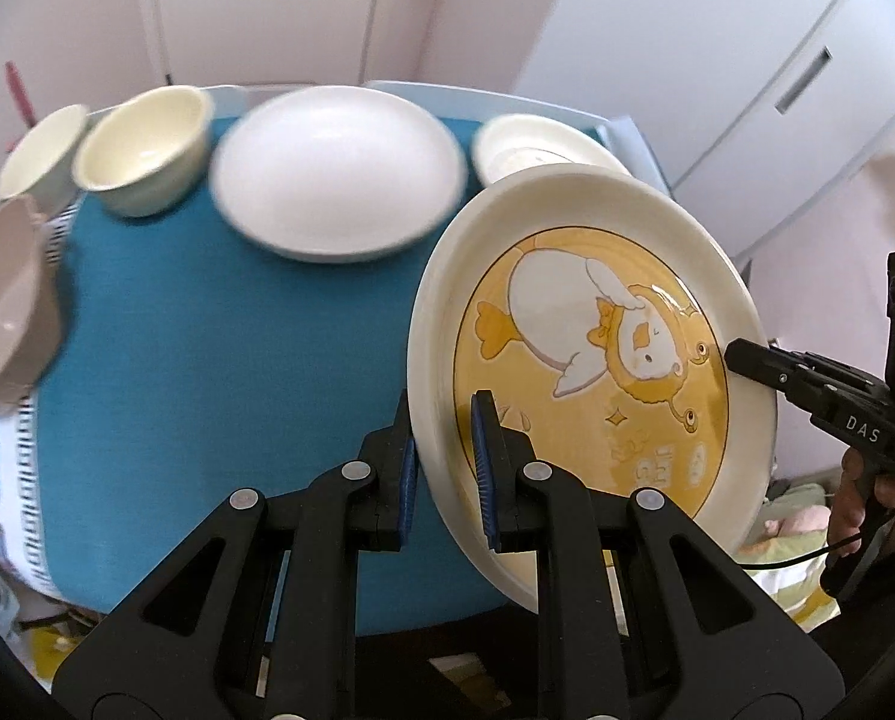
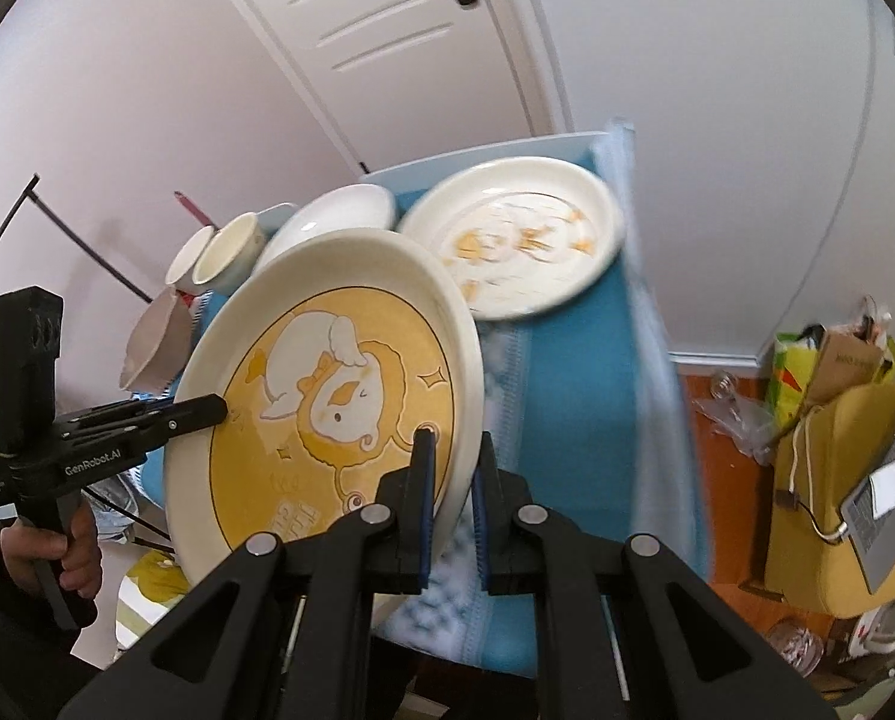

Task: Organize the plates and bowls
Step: 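Carry the yellow duck plate beside the beige square dish and lower it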

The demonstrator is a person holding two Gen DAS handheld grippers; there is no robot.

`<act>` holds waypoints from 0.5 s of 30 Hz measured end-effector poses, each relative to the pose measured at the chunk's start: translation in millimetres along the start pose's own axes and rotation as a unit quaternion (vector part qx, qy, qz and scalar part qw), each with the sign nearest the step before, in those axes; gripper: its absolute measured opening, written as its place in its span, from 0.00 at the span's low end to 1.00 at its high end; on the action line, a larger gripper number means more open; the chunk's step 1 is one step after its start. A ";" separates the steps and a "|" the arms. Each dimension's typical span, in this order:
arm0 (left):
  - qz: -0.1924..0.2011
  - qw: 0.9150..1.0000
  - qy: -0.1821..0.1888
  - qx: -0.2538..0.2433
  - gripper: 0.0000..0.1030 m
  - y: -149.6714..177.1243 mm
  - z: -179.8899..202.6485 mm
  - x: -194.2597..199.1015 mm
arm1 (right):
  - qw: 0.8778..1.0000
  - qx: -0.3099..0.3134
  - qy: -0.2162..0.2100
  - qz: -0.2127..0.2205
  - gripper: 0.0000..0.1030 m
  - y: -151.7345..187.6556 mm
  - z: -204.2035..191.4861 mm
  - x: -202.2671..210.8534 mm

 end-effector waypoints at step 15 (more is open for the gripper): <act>-0.012 0.998 -0.040 0.050 0.14 29.8 -155.0 61.5 | 0.998 0.028 -0.018 -0.055 0.10 -3.3 -152.0 -76.1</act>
Point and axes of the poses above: each gripper's, at about its wrist camera, not at the fingertips, and x roughly against the way its jaws point, z to its right, y to its underside, the point moved 1 cm from there along -x, roughly the way its jaws point, and after that the axes turned 13 degrees about y, right-handed, at the moved point
